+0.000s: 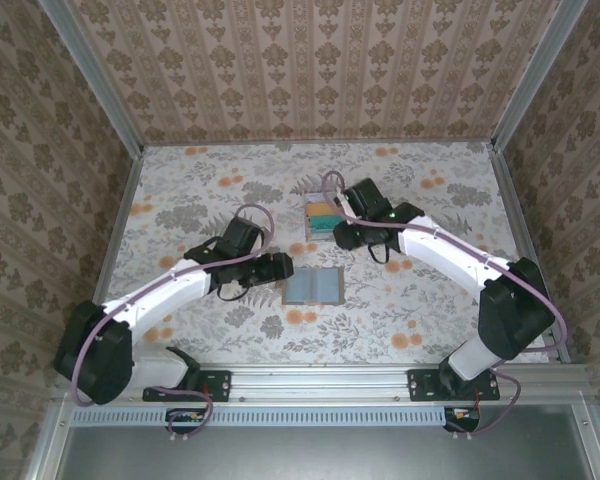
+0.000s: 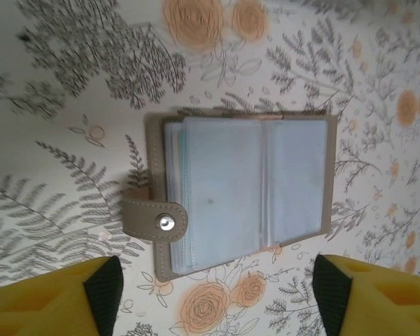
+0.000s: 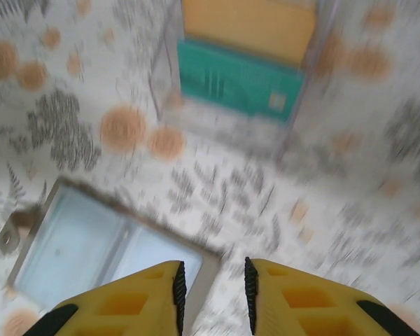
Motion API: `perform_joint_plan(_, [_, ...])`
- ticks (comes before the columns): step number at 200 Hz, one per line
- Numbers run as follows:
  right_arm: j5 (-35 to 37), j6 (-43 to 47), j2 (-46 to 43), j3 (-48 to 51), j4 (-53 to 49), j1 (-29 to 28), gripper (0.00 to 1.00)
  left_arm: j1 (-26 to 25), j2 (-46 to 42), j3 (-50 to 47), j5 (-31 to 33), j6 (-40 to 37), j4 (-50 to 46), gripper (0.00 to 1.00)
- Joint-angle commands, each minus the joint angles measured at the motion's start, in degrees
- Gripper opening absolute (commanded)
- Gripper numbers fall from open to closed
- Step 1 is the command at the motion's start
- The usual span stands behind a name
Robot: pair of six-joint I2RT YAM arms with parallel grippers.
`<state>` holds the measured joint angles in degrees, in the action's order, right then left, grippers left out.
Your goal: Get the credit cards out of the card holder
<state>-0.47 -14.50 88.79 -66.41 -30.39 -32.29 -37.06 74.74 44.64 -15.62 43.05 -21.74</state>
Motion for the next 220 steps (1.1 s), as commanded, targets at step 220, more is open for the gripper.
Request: perform_joint_plan(220, [-10.35,-25.05,8.08,16.42,9.67,-4.80,0.24,-4.27,17.76,5.54,-4.30,-2.66,1.84,0.46])
